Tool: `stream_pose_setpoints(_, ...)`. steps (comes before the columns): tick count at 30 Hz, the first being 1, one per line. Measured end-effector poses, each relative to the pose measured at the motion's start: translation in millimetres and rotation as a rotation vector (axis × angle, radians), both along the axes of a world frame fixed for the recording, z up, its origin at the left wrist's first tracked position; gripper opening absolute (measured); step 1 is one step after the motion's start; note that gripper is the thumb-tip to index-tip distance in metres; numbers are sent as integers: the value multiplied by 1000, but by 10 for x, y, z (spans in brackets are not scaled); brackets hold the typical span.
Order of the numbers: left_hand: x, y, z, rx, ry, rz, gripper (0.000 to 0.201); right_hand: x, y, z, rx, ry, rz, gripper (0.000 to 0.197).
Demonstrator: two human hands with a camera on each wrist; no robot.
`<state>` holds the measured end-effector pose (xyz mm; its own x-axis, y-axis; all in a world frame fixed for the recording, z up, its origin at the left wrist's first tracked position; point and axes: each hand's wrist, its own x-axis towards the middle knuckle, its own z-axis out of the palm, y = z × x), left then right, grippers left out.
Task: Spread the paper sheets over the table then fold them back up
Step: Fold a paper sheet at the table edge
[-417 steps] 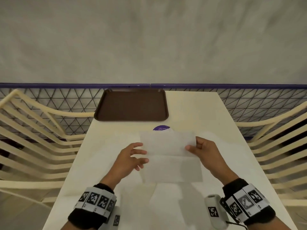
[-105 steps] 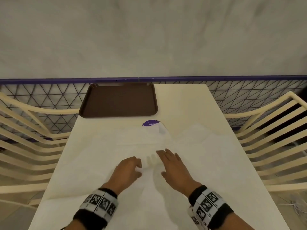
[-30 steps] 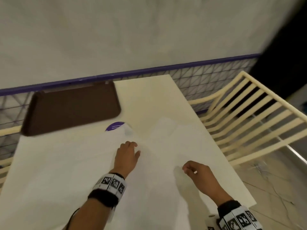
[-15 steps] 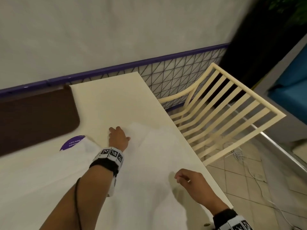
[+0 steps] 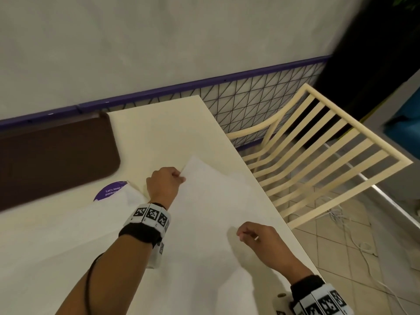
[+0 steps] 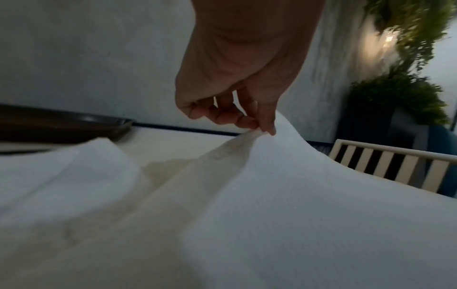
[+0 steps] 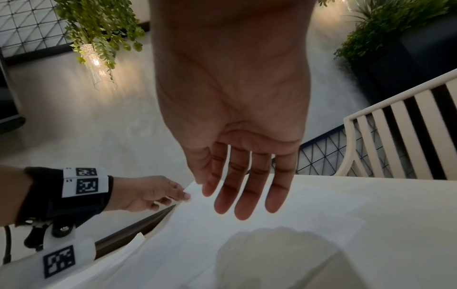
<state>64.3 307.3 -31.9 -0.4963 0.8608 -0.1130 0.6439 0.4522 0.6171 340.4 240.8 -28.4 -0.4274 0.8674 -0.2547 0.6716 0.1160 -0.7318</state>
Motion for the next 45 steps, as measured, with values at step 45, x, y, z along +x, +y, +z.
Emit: stream_pose_setpoints(45, -605, -3554, 199, 332, -571, 256, 47, -1138, -1081, 278, -77, 309, 292, 33)
